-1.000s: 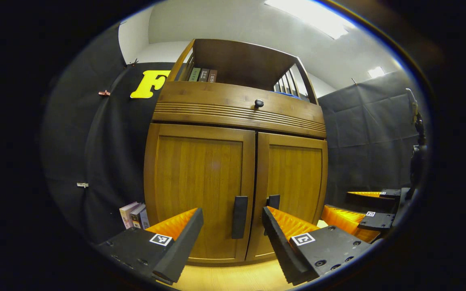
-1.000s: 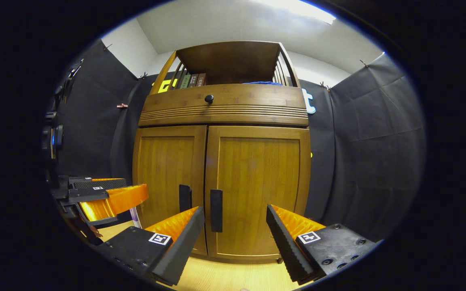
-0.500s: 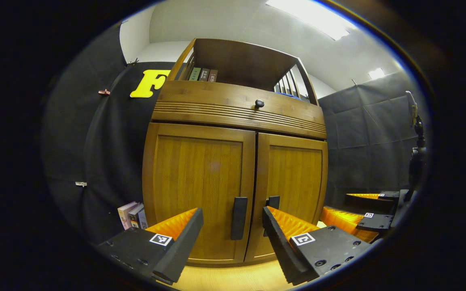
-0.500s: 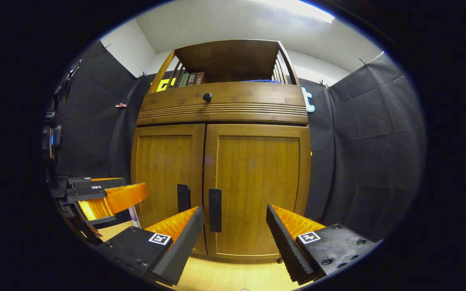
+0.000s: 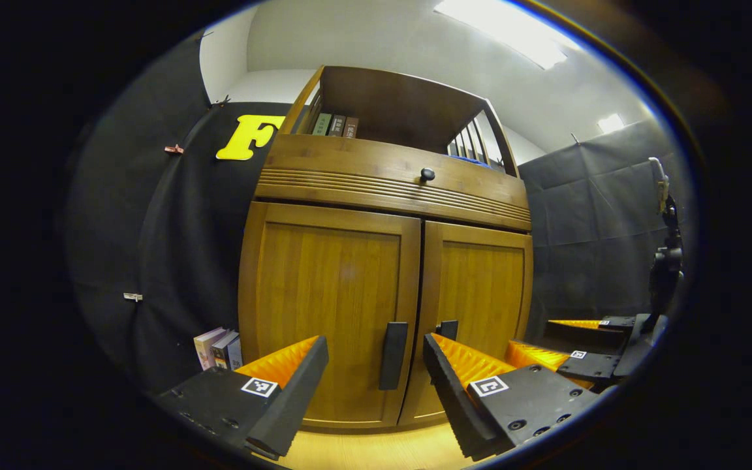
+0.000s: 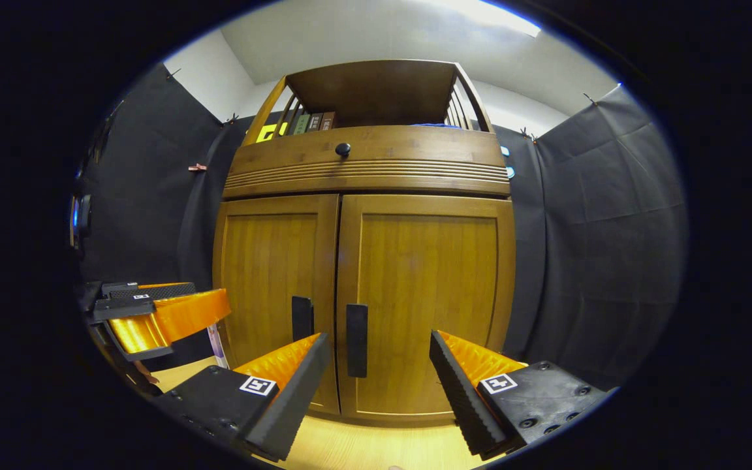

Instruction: Open the right door of the double-door shoe cabinet with the right hand, and open the left door with the left hand.

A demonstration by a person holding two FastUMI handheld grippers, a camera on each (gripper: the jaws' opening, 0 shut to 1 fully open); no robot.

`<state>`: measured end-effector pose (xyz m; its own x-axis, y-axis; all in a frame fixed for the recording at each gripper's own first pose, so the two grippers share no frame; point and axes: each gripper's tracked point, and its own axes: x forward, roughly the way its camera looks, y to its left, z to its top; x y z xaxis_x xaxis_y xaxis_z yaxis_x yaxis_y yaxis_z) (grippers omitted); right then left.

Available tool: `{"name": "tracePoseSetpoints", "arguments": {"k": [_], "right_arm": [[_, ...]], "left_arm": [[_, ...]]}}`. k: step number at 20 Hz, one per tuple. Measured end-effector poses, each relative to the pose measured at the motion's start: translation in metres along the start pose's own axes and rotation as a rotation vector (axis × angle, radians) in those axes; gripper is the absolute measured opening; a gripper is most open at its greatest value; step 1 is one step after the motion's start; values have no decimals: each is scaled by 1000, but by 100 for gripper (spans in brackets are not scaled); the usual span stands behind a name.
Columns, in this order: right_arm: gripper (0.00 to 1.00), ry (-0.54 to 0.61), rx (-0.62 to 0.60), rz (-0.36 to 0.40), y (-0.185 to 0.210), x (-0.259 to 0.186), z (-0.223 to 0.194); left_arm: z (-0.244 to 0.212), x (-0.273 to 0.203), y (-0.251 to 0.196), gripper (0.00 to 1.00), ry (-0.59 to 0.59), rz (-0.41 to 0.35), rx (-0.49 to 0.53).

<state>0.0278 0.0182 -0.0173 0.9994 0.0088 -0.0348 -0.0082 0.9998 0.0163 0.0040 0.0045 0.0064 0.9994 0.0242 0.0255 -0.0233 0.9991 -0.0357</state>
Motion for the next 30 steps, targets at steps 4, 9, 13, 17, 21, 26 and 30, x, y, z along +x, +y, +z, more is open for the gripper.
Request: {"name": "tracePoseSetpoints", "arguments": {"k": [4,9,13,17,21,26,30], "right_arm": [[98,-4,0,9,12,18,-4],[98,5,35,16,24,42,-16],[97,-14,22,-2,28,65,-23],[99,-4,-6,-23,29,94,-44],[95,-9,-15,-52,26,117,-57],[77,-24,-27,-96,14,134,-63],[70,-5,-11,-45,22,134,-67]], "left_arm": [[2,0,4,91,-6,16,4],[1,-3,24,91,-2,35,14],[-2,4,36,91,0,36,13],[-10,8,48,91,17,36,8],[-11,9,65,91,11,61,31],[-14,12,74,91,6,62,12],[-21,17,82,91,27,72,15]]}}
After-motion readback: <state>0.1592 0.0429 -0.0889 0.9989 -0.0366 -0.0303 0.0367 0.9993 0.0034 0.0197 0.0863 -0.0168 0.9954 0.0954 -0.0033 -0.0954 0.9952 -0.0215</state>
